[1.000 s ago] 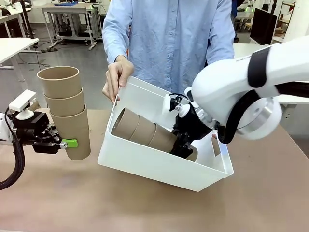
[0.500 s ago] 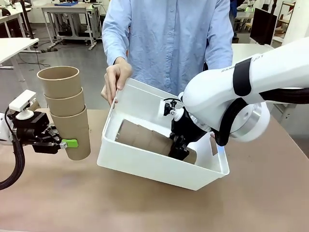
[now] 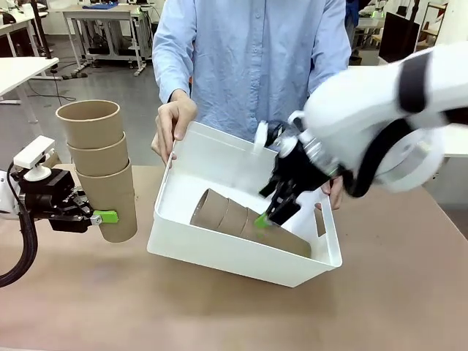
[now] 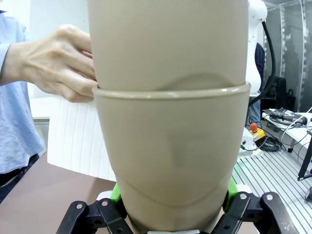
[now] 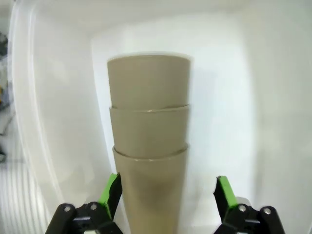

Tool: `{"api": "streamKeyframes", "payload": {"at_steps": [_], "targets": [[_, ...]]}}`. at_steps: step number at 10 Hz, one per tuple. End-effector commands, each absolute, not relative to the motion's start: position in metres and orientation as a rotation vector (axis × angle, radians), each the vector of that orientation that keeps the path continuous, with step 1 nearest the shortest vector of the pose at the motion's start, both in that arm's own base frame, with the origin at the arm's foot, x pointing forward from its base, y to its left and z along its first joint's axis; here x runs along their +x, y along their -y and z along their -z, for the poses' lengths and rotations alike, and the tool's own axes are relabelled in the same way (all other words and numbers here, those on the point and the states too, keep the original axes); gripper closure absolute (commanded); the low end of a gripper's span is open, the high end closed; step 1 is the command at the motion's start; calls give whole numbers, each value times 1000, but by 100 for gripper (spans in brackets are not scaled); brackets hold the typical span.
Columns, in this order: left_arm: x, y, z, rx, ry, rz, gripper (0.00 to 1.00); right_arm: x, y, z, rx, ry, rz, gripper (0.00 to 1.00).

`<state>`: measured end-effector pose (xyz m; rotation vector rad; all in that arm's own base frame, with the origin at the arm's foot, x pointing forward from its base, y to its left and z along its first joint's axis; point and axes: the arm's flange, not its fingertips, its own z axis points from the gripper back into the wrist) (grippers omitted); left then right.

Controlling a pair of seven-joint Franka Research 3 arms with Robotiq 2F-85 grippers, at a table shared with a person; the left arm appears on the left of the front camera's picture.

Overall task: Stack the cups and store them in the basket.
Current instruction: Place the stack of Reusable plastic cups into the Pantry Basket.

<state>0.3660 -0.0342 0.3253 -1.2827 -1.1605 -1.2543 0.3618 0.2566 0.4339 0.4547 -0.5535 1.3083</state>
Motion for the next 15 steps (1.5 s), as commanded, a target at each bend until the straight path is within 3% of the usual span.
{"api": "streamKeyframes", "payload": {"at_steps": [1,4,7,11,15], "targets": [[365,34,-330,-1290,1167,1253,16,339,-191,-490,552,659,-1242,0],[365,34,-330,-1290,1167,1253,16,336,-93,-538,705,776,-1169,0],[365,34,-330,-1290,1167,1253,16,325,-23,-523,825,808,-1209,0],[365,34,-330,-1290,1167,1253,16,317,-21,-510,752,848,-1242,0],[365,34,-330,-1290,1167,1253,16,319,-13,-513,807,796,-1190,0]]}}
